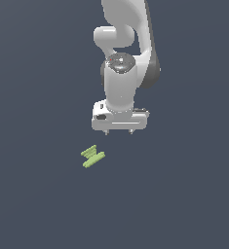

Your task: Pick up the object and move it to a goal position.

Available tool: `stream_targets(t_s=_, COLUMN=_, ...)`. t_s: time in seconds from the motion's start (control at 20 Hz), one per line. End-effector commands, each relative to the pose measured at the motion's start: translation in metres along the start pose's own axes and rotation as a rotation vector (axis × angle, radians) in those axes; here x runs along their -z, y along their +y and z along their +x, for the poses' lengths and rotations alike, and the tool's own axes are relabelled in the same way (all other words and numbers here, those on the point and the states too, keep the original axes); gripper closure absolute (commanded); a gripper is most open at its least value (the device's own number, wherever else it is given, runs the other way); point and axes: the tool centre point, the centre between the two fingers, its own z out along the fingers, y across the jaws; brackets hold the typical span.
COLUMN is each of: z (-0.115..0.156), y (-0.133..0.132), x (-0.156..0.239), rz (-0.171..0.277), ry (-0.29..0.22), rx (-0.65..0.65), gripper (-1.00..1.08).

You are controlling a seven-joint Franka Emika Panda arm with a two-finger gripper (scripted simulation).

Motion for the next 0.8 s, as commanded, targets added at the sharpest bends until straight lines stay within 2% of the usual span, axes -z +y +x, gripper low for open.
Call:
stream_targets(t_s=0.0, z=0.0, y=0.0, x=0.0, rz=0.0, ry=0.0, rx=0.0, gripper=-0.2)
stream_targets(t_s=0.75, z=0.0025, y=-0.0036, x=0.0036, rz=-0.012, ry=-0.007, rx=-0.02, gripper=-0.2)
